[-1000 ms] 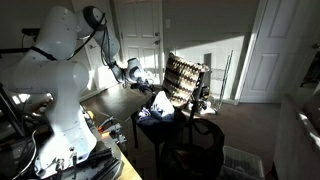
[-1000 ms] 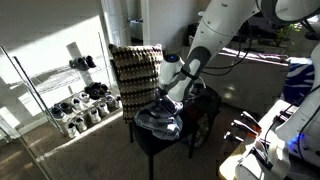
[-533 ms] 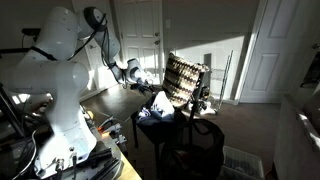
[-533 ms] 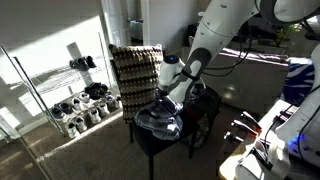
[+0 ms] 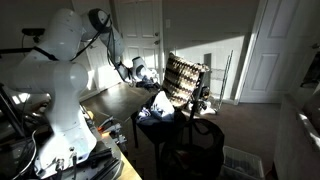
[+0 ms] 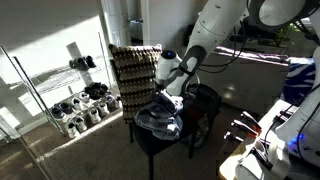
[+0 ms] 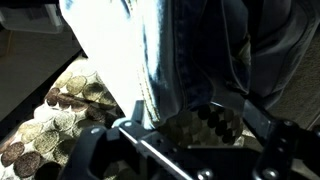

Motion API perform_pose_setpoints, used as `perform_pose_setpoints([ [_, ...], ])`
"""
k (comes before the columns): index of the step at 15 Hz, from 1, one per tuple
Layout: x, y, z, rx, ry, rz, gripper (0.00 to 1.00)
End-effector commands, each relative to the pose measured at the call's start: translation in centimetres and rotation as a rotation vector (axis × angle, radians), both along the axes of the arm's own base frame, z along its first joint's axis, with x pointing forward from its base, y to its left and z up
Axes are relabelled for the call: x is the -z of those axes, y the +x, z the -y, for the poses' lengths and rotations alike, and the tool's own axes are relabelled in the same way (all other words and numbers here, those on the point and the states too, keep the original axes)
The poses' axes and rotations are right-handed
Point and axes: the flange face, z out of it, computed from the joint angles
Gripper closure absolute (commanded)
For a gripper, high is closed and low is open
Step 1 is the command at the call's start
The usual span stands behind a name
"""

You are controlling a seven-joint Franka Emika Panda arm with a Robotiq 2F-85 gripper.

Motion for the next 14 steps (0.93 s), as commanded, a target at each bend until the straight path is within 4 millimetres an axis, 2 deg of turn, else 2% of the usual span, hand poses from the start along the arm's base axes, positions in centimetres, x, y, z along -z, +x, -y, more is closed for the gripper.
perform_pose_setpoints([
  [1, 1.4, 2.6, 1.5, 0.059, -0.032, -0.016, 0.0],
  [6, 4.3, 4.4, 4.2, 0.13, -0.077, -0.106, 0.0],
  [7, 4.8, 4.5, 4.5, 0.125, -0.075, -0.125, 0.25],
  [8, 5.2, 4.7, 4.7, 0.124, -0.075, -0.135, 0.26],
  [10, 5.6, 4.8, 4.9, 0.125, -0.064, -0.147, 0.4],
  [14, 4.9, 4.3, 4.6, 0.115, -0.029, -0.147, 0.66],
])
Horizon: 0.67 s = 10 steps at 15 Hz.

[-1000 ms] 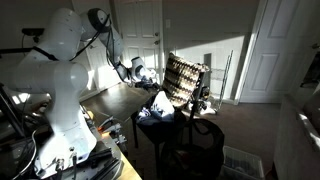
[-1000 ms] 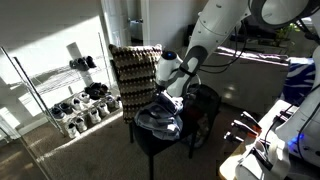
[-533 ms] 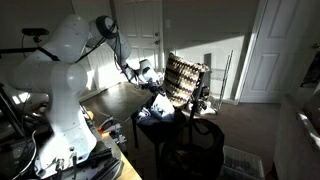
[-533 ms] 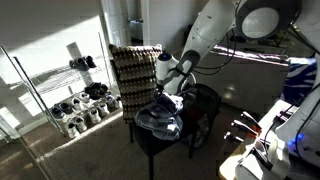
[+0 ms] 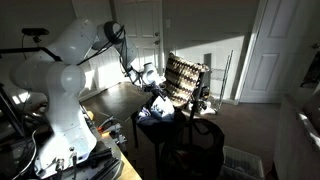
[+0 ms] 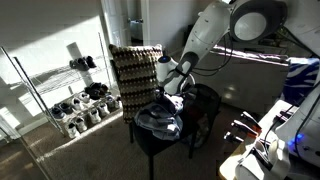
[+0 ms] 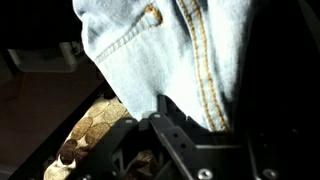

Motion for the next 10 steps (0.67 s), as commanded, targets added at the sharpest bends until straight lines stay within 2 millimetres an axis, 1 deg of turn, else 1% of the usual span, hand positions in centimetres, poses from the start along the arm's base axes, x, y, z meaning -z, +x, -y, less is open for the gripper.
perform_pose_setpoints([
  [1, -1.0, -0.9, -0.3, 0.004, 0.019, -0.015, 0.72],
  [2, -1.2, -1.2, -0.5, -0.002, 0.027, -0.017, 0.79],
  [5, -2.0, -3.4, -1.2, -0.028, 0.071, -0.029, 0.97],
  [7, -2.5, -5.2, -1.3, -0.027, 0.099, -0.029, 1.0],
  [9, -3.5, -7.5, -0.8, -0.029, 0.138, 0.002, 0.99],
  [10, -3.2, -8.8, -0.9, -0.026, 0.162, 0.037, 0.98],
])
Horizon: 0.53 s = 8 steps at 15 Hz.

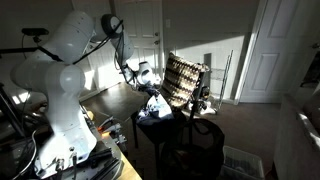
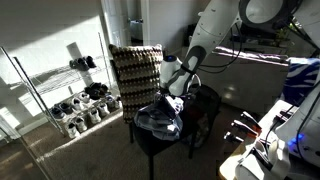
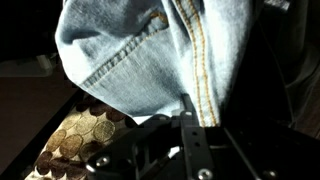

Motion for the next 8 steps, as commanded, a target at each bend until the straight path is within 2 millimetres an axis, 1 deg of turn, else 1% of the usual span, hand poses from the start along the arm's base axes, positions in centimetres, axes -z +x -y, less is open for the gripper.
perform_pose_setpoints([
  [1, -2.4, -5.1, 1.2, -0.003, 0.08, 0.07, 0.98],
  [6, -5.7, -10.5, 4.5, -0.003, 0.158, 0.224, 0.98],
  [8, -6.6, -11.9, 5.4, 0.006, 0.171, 0.255, 0.98],
])
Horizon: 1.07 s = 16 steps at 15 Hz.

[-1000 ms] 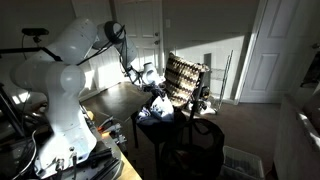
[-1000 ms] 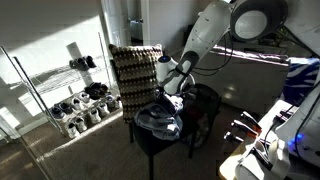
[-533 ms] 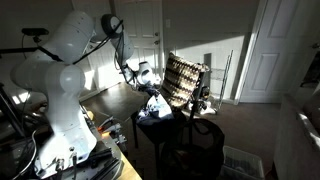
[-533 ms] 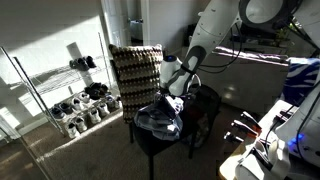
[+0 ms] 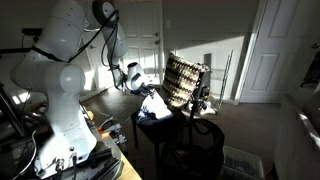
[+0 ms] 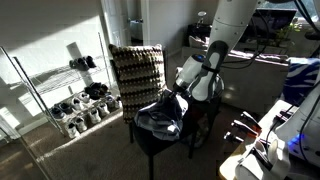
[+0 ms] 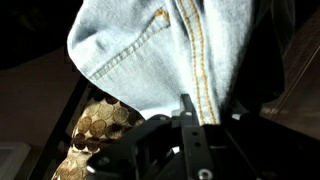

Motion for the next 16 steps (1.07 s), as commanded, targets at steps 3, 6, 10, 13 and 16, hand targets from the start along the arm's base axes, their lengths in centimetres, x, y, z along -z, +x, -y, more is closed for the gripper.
perform_pose_setpoints([
  [3, -6.3, -2.5, 1.6, 0.029, 0.024, 0.062, 0.98],
  [6, -4.7, -1.5, 1.2, 0.037, 0.028, 0.045, 0.92],
  [10, -5.1, -1.9, 1.3, 0.037, 0.03, 0.044, 0.92],
  [13, -5.1, -1.9, 1.3, 0.038, 0.03, 0.044, 0.92],
  [16, -5.1, -1.9, 1.3, 0.038, 0.03, 0.044, 0.92],
])
